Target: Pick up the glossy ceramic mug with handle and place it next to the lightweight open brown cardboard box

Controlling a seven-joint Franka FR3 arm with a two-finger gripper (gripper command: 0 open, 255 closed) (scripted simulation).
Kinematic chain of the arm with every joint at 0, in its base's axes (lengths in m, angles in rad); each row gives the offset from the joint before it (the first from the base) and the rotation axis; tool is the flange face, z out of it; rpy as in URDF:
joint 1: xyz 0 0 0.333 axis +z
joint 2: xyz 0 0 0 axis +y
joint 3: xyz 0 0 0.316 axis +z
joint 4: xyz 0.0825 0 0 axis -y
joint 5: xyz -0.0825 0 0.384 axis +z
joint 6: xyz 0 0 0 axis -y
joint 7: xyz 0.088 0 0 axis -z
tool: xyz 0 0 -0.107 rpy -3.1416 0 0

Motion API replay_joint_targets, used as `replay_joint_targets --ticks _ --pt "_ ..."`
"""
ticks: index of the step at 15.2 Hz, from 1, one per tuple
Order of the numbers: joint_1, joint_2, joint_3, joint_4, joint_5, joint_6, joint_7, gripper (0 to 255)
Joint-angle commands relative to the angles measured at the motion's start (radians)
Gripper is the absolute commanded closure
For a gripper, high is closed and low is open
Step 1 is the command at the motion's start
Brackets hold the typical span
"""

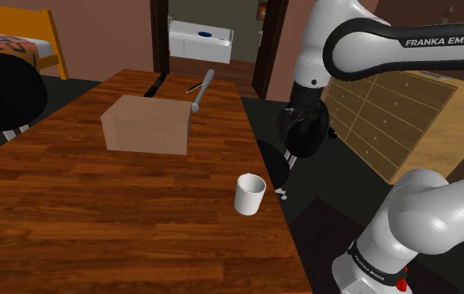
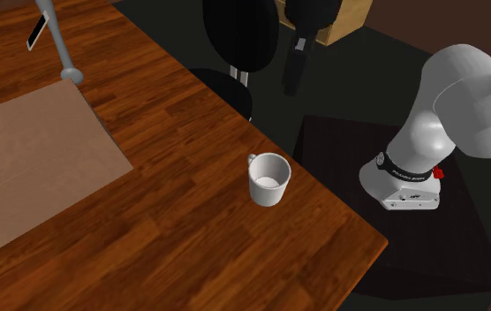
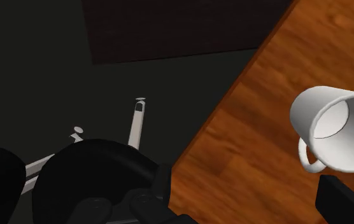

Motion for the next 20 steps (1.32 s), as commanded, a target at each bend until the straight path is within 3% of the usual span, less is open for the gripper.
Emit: replay_joint_targets --ticks 1,9,15,20 --pt "0.017 0.023 0.035 -0.024 0.025 0.047 0.043 0" --pt "0.078 0.172 0.175 -0.072 0.104 0.250 0.207 0" --pt "0.102 0.340 0.284 -0.052 0.122 0.404 0.338 0" --pt "0.096 0.383 0.294 -0.089 0.112 0.483 0.347 0"
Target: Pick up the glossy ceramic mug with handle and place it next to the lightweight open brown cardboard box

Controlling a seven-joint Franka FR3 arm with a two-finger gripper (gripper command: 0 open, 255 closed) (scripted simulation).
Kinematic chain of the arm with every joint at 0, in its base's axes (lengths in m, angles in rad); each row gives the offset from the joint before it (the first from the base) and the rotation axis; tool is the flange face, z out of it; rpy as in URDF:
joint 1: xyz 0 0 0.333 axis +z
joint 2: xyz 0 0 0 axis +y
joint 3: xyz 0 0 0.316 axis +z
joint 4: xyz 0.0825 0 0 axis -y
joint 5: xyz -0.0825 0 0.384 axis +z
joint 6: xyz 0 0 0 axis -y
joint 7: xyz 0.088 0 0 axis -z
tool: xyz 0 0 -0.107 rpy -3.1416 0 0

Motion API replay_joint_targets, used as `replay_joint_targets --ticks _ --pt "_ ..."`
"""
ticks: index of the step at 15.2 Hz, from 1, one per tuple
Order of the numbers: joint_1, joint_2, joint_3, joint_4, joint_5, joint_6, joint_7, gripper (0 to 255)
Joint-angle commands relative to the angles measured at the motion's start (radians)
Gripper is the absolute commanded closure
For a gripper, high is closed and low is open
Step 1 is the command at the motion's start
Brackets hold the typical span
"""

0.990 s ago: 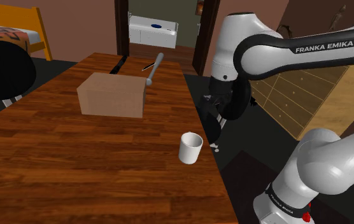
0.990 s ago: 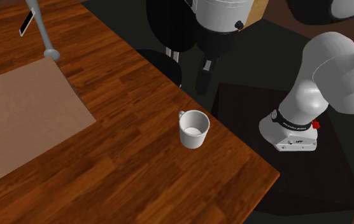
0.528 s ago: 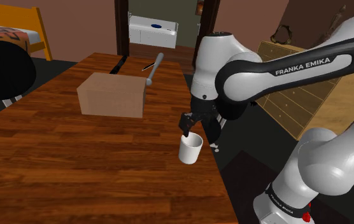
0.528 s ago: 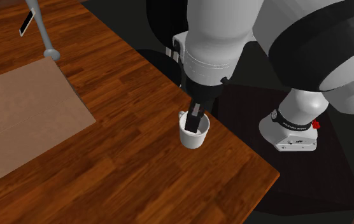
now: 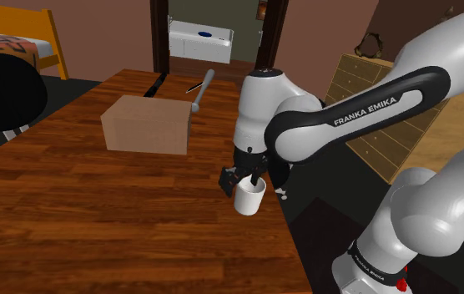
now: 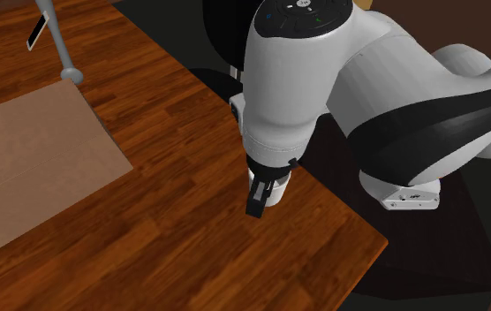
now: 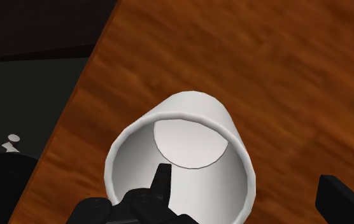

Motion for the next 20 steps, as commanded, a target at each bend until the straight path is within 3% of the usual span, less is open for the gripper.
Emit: replay_joint_targets --ticks 1,11,12,20 --pt "-0.002 0.018 0.006 -0.015 -0.004 0.034 0.007 0" --pt "-0.005 0.034 0.009 -0.025 -0.008 0.059 0.011 0" --pt "-0.005 0.034 0.009 -0.025 -0.008 0.059 0.011 255" --pt "-0.005 0.034 0.009 -0.025 -0.008 0.059 0.011 255"
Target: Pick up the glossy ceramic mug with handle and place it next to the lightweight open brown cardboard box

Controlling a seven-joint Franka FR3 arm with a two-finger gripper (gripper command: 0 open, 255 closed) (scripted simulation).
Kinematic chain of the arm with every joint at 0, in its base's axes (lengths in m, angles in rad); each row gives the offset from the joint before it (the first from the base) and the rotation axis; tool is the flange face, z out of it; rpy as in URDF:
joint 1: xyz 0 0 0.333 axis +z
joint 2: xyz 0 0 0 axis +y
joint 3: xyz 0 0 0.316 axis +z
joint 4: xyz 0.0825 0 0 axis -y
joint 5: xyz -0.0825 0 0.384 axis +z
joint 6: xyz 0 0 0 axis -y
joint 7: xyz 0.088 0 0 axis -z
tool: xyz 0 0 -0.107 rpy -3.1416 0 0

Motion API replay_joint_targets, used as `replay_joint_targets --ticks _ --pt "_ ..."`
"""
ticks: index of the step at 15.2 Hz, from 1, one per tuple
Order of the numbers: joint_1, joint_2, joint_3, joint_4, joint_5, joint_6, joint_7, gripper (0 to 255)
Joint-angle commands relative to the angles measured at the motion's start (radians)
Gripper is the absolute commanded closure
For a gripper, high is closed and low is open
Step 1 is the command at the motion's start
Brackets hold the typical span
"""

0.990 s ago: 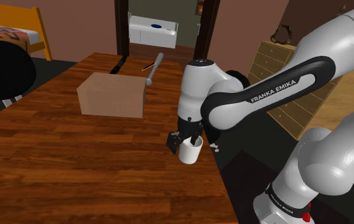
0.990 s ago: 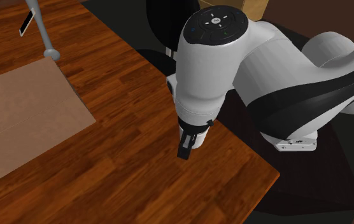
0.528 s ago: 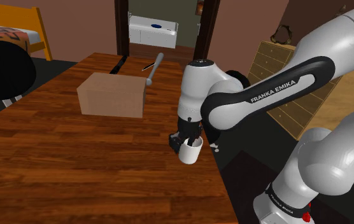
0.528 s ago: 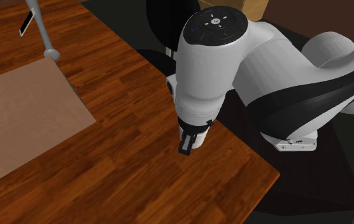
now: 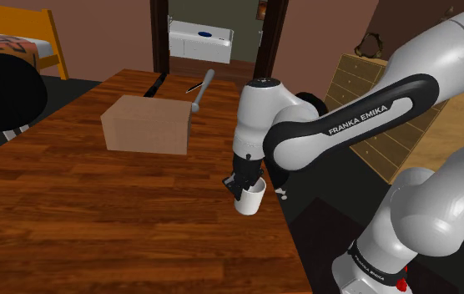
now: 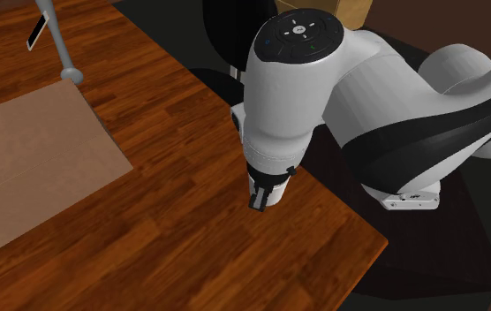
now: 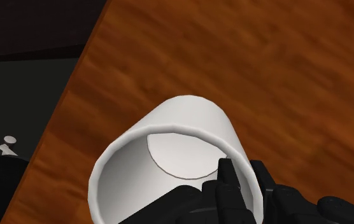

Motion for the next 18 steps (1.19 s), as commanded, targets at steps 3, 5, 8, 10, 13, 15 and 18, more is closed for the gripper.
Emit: replay_joint_targets --ticks 3,5,8,10,13,15,18 --pt "0.003 -0.020 -0.005 0.013 0.006 -0.032 -0.007 255" --pt "0.005 -0.039 -0.010 0.026 0.010 -0.064 -0.012 255" --pt "0.008 -0.065 -0.018 0.049 0.015 -0.111 -0.020 255" --pt "0.010 -0.080 -0.023 0.064 0.018 -0.142 -0.025 255" --pt "0.011 -0.101 -0.029 0.090 0.020 -0.187 -0.030 255" --pt "0.012 -0.114 -0.034 0.108 0.022 -0.217 -0.034 255" --pt "0.012 -0.130 -0.040 0.136 0.022 -0.262 -0.038 255"
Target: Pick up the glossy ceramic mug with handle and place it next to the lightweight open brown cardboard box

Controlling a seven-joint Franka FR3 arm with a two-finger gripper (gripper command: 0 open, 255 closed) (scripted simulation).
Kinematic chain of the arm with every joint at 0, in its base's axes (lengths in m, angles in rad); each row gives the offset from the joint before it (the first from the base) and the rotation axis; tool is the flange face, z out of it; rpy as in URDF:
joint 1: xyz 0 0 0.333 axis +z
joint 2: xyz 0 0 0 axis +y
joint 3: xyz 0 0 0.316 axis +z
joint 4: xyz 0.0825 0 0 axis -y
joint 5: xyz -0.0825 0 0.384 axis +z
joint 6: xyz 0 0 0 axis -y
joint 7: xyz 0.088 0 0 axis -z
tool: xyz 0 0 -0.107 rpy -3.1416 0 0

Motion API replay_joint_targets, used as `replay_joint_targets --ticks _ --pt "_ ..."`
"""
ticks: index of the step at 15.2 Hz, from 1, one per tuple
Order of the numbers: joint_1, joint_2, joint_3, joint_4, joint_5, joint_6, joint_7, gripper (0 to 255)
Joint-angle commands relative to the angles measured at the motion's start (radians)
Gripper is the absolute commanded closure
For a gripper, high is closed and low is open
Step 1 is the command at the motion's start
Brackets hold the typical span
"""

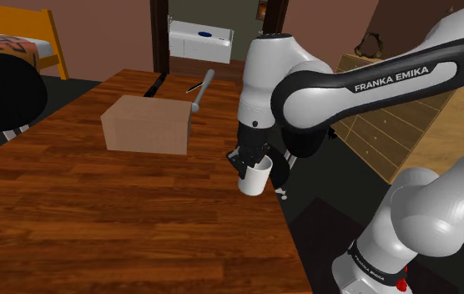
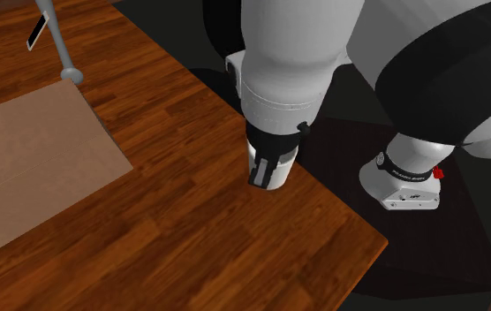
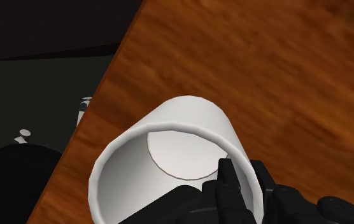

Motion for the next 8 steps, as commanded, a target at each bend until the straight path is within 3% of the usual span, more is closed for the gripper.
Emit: replay_joint_targets --ticks 1,8 --pt "0.002 -0.015 -0.004 0.018 0.002 -0.033 -0.003 255" --pt "0.001 -0.042 -0.018 0.092 0.001 -0.133 -0.011 255"
